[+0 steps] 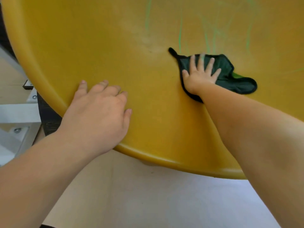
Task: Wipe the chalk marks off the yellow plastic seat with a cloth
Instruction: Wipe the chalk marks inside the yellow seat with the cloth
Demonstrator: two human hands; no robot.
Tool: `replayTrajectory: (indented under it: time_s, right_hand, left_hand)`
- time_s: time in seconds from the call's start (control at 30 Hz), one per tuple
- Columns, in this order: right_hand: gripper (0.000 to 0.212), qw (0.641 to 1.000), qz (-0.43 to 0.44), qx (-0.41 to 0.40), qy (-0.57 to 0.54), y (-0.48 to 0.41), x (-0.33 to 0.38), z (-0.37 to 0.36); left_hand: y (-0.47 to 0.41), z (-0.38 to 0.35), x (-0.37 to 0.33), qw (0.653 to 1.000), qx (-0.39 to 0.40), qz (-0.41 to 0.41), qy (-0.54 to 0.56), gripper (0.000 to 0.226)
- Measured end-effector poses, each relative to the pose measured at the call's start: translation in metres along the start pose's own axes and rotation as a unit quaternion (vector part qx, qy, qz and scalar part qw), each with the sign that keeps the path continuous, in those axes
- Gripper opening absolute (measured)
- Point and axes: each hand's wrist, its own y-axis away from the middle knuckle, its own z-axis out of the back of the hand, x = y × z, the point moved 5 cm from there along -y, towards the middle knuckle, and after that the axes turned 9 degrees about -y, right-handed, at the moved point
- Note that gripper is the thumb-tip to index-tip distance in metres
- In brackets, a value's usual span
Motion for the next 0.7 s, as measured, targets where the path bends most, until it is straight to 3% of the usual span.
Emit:
replayTrajectory:
  time_s: [0.17,0.3,0.37,0.43,0.5,0.63,0.7]
  right_hand:
    - [0.061,0.977,0.198,0.084,-0.002,0.049,0.073,-0.029]
    - [0.062,0.909,0.364,0.202,0.022,0.166,0.059,-0.038]
    - [0.056,0.876,0.392,0.279,0.016,0.225,0.028,-0.028]
    - [0.060,0.879,0.363,0.305,0.053,0.249,-0.011,-0.015]
    - [0.068,0.911,0.274,0.287,0.114,0.233,-0.055,-0.002]
    - [0.113,0.974,0.059,0.147,0.161,0.150,-0.135,0.032]
    - [0.108,0.980,0.009,0.118,0.160,0.120,-0.147,0.039]
  left_hand:
    - [-0.001,0.001,0.000,1.000,-0.010,-0.010,0.015,0.052]
    - [-0.001,0.007,0.004,0.997,-0.042,0.001,0.070,0.052]
    - [-0.001,0.009,0.003,0.996,-0.035,-0.001,0.080,0.056]
    - [0.000,0.009,0.000,0.997,-0.020,-0.009,0.075,0.059]
    - [0.001,0.007,-0.005,0.998,-0.006,-0.023,0.061,0.059]
    - [0.006,0.002,-0.014,0.998,0.015,-0.044,0.034,0.056]
    - [0.007,0.001,-0.017,0.998,0.024,-0.050,0.029,0.057]
